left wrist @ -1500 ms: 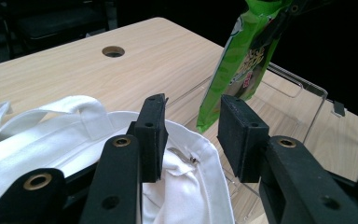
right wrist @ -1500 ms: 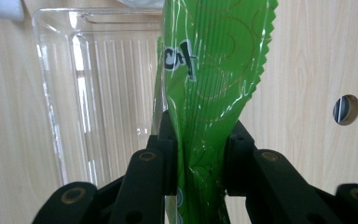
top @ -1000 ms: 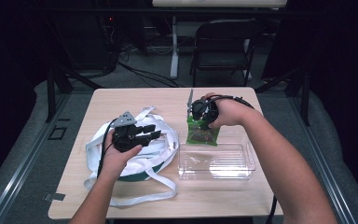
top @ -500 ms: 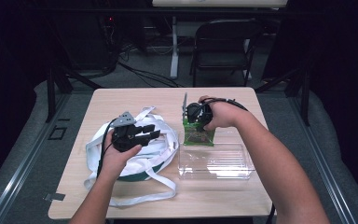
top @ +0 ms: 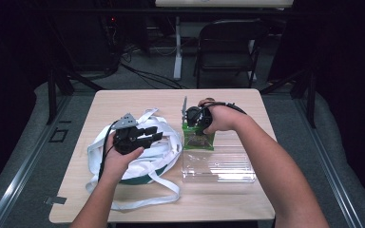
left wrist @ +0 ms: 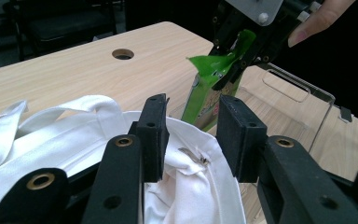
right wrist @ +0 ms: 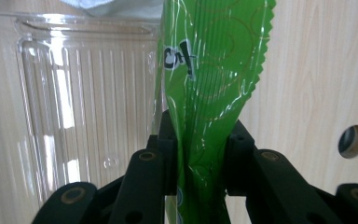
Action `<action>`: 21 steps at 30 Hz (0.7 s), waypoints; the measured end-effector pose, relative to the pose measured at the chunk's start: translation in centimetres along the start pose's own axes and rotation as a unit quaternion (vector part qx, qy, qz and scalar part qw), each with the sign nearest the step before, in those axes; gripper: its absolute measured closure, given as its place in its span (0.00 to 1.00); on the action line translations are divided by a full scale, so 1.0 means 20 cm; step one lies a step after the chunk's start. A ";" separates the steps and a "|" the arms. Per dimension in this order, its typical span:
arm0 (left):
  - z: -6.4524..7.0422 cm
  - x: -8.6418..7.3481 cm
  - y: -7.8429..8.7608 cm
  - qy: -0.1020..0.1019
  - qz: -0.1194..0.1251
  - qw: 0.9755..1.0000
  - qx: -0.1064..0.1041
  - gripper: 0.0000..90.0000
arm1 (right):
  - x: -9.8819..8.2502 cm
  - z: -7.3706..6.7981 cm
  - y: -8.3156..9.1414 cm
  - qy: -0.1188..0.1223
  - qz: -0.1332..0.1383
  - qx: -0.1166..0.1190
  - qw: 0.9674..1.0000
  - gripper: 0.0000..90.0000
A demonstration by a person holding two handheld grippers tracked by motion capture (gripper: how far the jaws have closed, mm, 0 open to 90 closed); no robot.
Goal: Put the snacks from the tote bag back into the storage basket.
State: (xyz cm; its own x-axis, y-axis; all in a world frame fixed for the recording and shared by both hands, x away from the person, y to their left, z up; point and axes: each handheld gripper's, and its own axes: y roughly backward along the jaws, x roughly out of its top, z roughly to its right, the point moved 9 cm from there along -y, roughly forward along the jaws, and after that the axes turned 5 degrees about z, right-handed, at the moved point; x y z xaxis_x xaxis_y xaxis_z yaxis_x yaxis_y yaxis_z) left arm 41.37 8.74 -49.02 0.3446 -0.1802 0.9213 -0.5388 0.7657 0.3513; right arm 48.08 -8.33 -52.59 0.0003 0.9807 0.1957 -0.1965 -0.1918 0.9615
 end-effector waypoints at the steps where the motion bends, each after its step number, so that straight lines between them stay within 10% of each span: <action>1: 0.00 0.00 0.00 0.000 0.000 1.000 0.000 0.70 | 0.00 0.00 -0.01 -0.004 0.005 0.000 1.000 0.82; 21: -0.01 0.00 0.00 0.001 0.000 1.000 0.002 0.70 | -0.03 0.04 -0.06 -0.001 0.017 -0.028 0.999 0.66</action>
State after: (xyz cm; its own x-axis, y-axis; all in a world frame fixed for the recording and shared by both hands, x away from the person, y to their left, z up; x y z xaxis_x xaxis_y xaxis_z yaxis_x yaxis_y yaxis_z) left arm 41.49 8.93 -49.10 0.3466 -0.1789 0.9208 -0.5420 0.7630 0.3522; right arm 49.19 -8.67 -53.69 -0.0058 0.9734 0.2289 -0.2511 -0.2230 0.9419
